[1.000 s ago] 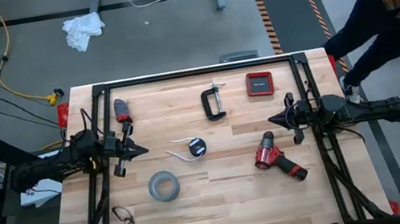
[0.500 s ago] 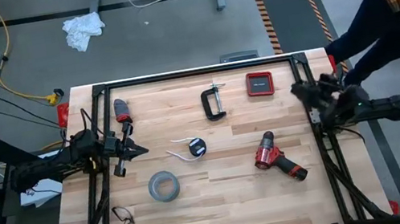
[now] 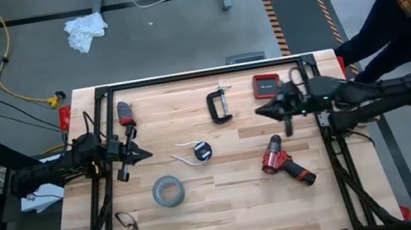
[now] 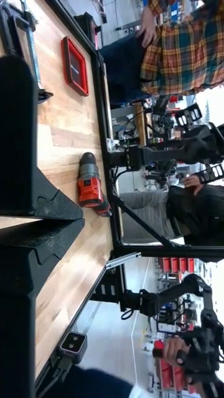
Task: Coil cords
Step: Uncoil the white wire
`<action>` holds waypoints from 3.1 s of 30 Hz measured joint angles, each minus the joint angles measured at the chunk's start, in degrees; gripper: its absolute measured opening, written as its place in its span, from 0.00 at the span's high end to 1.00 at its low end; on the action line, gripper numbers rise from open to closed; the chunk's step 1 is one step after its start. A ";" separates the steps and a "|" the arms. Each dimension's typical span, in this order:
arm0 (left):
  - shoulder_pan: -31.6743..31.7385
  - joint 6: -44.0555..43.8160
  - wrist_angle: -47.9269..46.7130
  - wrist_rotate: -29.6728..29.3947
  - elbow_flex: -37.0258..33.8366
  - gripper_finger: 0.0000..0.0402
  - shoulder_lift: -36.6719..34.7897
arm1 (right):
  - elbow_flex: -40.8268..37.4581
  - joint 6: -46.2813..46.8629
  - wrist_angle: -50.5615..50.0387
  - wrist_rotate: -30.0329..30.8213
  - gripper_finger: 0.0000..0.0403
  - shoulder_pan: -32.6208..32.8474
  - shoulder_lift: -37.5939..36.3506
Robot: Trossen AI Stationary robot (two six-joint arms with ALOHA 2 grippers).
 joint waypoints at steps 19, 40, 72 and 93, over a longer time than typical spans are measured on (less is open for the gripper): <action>-0.05 -26.61 57.66 -30.08 -0.05 1.00 -0.02 | 11.23 14.06 -0.80 1.62 1.00 -2.38 13.81; 1.61 -81.51 22.48 -19.34 11.39 0.86 37.76 | 11.25 8.97 -16.01 1.59 1.00 -8.53 7.97; -1.62 -71.90 1.58 -2.28 31.92 0.48 78.70 | 11.25 8.99 -32.80 2.76 1.00 -3.79 5.25; -0.68 -84.55 21.34 -5.98 30.83 0.48 95.55 | 11.25 7.02 -31.32 4.59 1.00 -3.79 5.27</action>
